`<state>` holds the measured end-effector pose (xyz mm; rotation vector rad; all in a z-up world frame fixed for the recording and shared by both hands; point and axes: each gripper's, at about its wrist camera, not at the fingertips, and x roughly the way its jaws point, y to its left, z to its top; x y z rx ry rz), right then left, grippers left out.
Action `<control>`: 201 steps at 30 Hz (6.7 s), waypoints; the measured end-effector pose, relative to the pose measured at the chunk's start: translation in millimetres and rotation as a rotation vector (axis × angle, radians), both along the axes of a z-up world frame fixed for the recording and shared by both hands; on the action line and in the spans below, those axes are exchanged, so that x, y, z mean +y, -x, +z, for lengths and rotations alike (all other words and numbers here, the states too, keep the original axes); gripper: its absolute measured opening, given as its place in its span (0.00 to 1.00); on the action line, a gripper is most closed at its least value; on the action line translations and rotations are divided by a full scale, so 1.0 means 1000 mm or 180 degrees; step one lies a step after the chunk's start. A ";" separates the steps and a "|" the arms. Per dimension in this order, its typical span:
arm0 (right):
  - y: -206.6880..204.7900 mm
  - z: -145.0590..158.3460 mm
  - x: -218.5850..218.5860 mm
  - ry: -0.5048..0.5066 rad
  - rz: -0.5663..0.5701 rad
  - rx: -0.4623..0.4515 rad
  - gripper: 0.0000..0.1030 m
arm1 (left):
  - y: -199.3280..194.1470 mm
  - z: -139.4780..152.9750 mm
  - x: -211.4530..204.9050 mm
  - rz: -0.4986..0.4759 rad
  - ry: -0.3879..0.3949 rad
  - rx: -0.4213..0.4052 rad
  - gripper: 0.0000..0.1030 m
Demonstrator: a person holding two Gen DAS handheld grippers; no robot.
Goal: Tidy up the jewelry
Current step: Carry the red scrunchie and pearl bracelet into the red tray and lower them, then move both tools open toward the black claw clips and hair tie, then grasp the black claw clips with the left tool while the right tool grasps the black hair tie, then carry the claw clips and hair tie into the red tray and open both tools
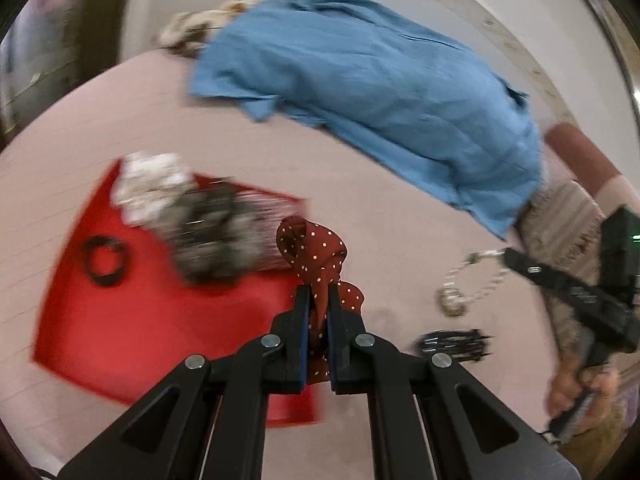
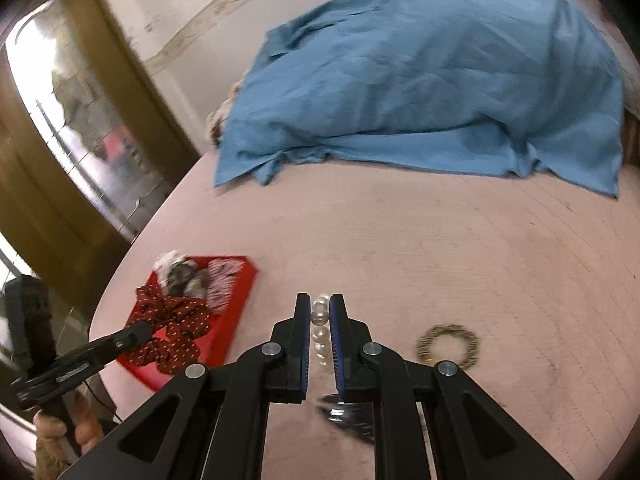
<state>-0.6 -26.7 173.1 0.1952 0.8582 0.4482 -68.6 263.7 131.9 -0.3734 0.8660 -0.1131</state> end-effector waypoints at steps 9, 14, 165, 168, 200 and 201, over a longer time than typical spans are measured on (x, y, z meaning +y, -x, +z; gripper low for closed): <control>0.021 -0.002 0.109 0.0163 0.0570 0.0049 0.10 | 0.028 -0.038 0.100 0.0663 0.0036 0.0271 0.07; 0.031 -0.021 0.171 0.0212 0.0895 0.0169 0.10 | 0.035 -0.046 0.130 0.0934 0.0039 0.0295 0.07; 0.046 -0.135 -0.211 0.0058 -0.1494 0.0421 0.44 | -0.057 -0.082 -0.220 -0.1389 0.0035 0.0742 0.60; 0.043 -0.137 -0.204 0.0192 -0.1452 0.0390 0.37 | -0.052 -0.088 -0.230 -0.1501 -0.0011 0.0779 0.60; 0.091 -0.046 -0.132 -0.0357 -0.0833 -0.0054 0.09 | 0.030 -0.012 -0.059 -0.0380 -0.0049 0.0139 0.04; 0.089 -0.042 -0.120 -0.0354 -0.0747 -0.0052 0.09 | 0.030 -0.015 -0.044 -0.0282 -0.0024 0.0144 0.04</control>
